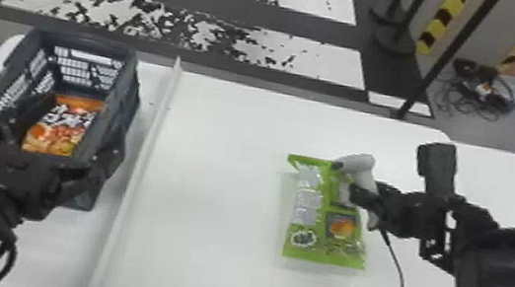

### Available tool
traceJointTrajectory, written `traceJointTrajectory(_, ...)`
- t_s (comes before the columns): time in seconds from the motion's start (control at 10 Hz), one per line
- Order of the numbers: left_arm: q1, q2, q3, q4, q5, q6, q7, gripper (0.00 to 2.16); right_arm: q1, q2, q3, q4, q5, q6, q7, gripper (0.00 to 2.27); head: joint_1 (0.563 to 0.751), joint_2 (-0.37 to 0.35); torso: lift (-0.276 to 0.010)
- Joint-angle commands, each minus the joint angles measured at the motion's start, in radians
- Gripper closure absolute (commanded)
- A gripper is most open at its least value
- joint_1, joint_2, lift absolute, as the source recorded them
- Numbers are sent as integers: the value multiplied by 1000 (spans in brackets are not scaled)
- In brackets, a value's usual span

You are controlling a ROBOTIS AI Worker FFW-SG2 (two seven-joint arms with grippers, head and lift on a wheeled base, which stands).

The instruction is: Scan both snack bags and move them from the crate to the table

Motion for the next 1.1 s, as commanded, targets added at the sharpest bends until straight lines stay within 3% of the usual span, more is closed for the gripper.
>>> traceJointTrajectory(0.0, 1, -1, 0, -1, -1, 0, 0, 93, 15, 6, -34, -28, -14, -6, -1, 2253, 695, -112, -88)
traceJointTrajectory(0.3, 1, -2, 0, -1, -1, 0, 0, 100, 43, 11, -144, -33, -33, -33, 1, 2250, 695, -132, -88)
traceJointTrajectory(0.7, -1, -4, -2, -1, -1, 0, 0, 100, 44, -6, -250, 134, -42, -159, -4, 2253, 695, -228, -88)
traceJointTrajectory(1.0, -2, -4, -2, -1, -1, 0, 0, 100, 26, -12, -282, 246, -42, -211, -21, 2253, 695, -286, -88)
